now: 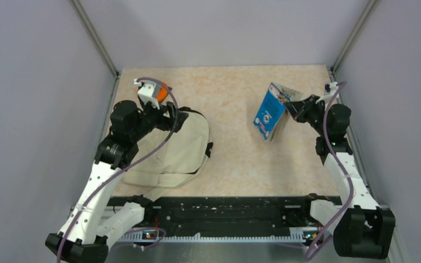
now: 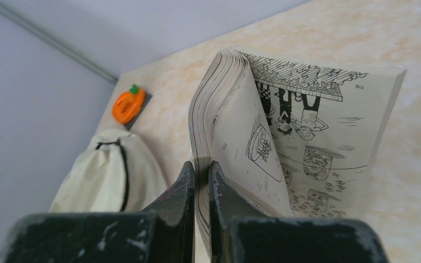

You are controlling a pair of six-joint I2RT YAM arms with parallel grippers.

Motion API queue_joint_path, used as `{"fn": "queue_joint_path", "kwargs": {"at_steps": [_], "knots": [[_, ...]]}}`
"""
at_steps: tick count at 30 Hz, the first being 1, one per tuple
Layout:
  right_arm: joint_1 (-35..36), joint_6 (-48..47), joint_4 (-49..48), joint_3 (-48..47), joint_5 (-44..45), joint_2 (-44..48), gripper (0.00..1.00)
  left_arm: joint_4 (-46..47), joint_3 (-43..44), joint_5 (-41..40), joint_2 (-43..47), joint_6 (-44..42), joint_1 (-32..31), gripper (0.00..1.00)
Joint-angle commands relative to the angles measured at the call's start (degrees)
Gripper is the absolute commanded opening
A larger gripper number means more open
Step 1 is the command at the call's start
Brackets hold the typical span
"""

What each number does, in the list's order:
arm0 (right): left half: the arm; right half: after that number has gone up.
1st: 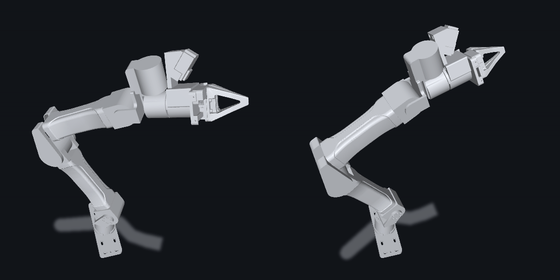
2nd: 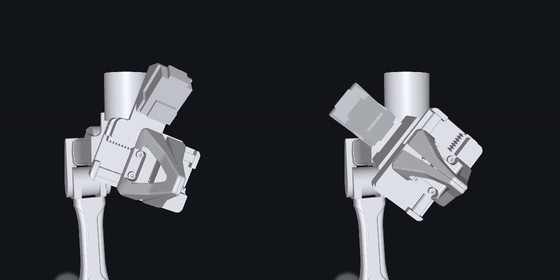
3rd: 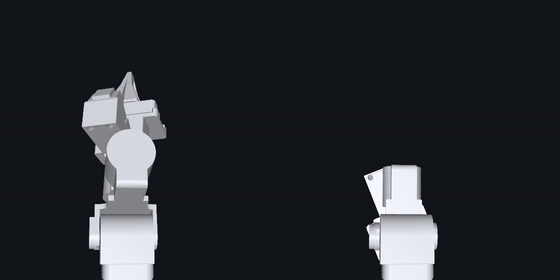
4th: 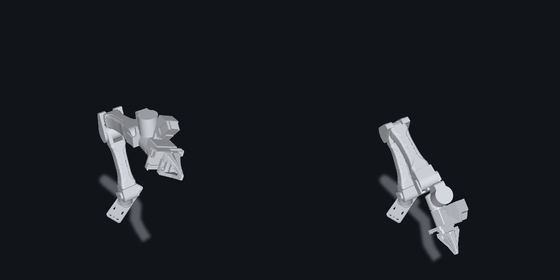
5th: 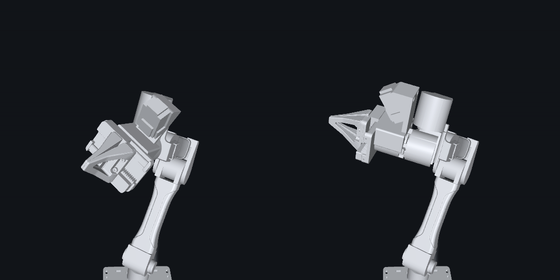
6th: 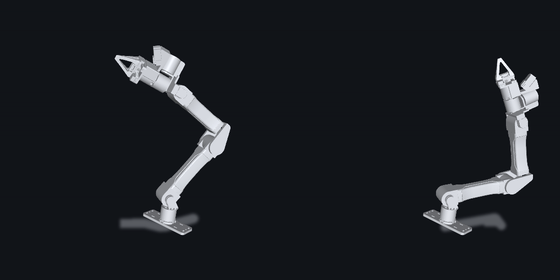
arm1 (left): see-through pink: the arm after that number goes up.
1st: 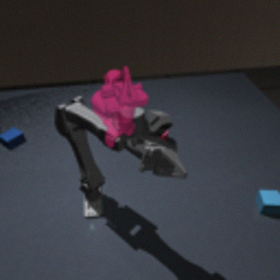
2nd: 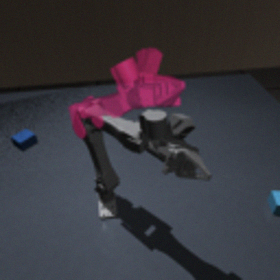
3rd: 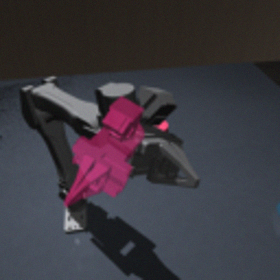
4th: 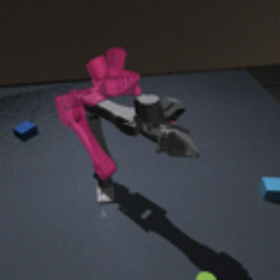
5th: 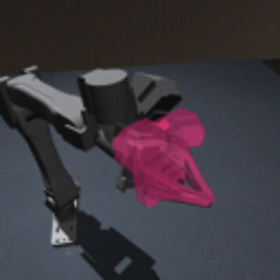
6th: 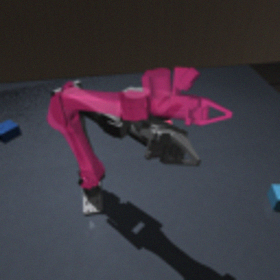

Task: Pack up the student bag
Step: Pick up the book from the center of the board.

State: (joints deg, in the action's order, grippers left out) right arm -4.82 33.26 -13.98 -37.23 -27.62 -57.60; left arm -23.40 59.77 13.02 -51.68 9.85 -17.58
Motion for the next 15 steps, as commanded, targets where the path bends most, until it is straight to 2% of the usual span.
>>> {"fn": "queue_joint_path", "kwargs": {"at_steps": [1,5,8,15], "knots": [[6.06,4.18,-6.77,-6.53,-7.68,3.4,0.0,12.35,-1.73,17.63,1.75,6.45,-0.43,0.9],[11.08,8.21,-10.62,-9.96,-13.56,3.57,0.0,23.45,-5.57,28.4,-0.41,17.06,-1.75,0.91],[14.47,9.19,-11.42,-12.62,-16.56,3.62,0.0,28.55,-7.79,29.4,-0.8,19.87,-3.23,0.91],[21.51,9.31,-12.79,-17.64,-20.85,3.3,0.0,31.73,-7.92,32.39,-3.75,22.48,-5.99,0.93]]}}
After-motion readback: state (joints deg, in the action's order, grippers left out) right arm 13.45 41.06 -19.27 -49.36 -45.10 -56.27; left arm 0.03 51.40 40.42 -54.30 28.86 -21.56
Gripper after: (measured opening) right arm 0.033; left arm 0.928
